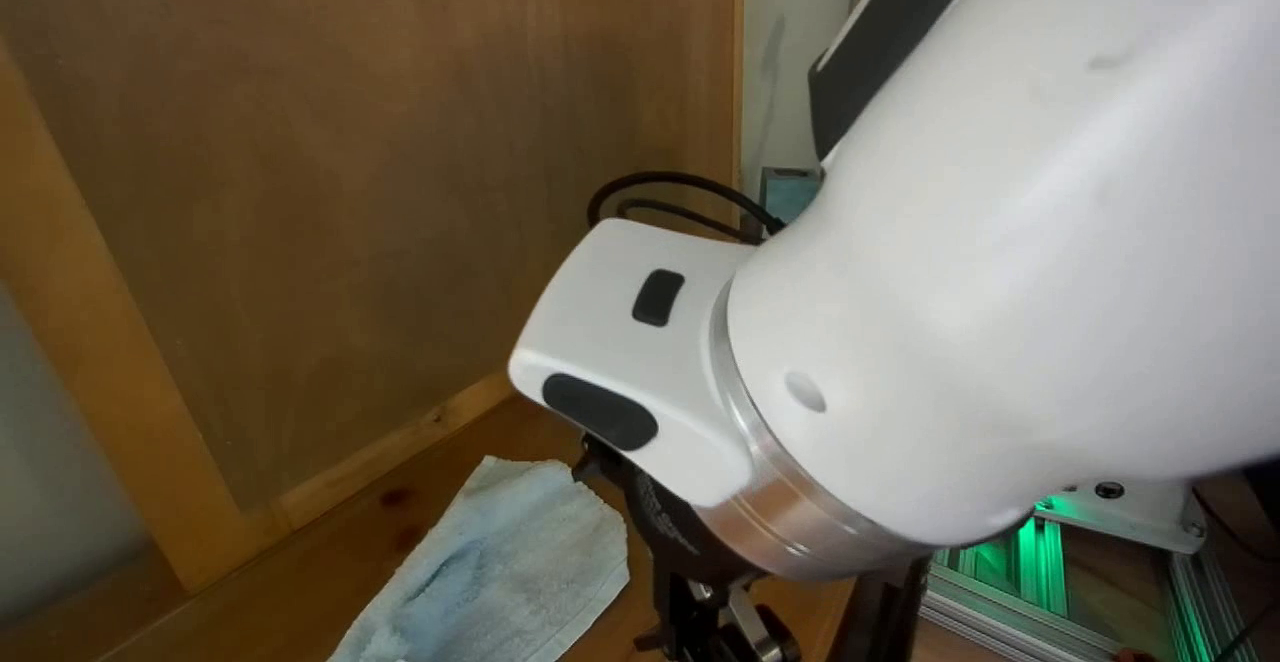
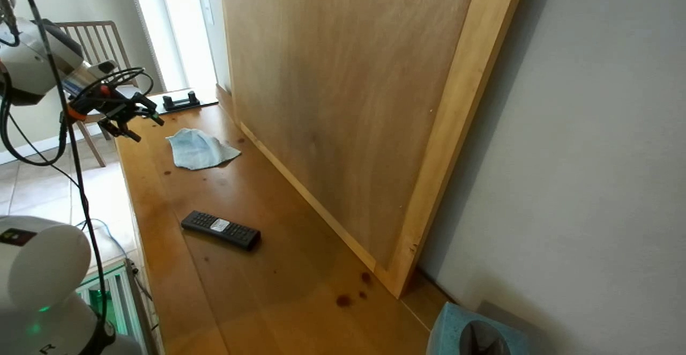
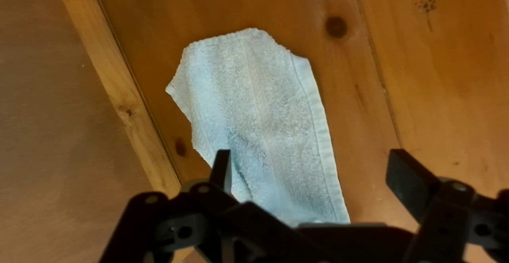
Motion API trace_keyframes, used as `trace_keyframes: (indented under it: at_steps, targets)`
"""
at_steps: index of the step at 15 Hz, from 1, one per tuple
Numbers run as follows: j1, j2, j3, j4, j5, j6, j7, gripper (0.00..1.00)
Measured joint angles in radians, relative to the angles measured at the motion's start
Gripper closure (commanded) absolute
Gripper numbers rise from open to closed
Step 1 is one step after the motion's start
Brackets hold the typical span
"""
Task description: Spread the towel out
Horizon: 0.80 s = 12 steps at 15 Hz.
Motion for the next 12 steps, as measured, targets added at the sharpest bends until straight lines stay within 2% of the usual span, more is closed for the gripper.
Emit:
trace_keyframes:
  at_steps: [4, 5, 7, 12]
  targets:
    - [-0.038, -0.038, -0.015, -0.019, 0.082, 0.076, 0.018, 0.0]
    - [-0.049, -0.049, -0.019, -0.032, 0.096, 0.094, 0.019, 0.25]
    - [-0.073, -0.075, -0.027, -0.069, 0.11, 0.137, 0.022, 0.34]
    - [-0.138, -0.127, -0.034, -0.191, 0.114, 0.299, 0.06, 0.7]
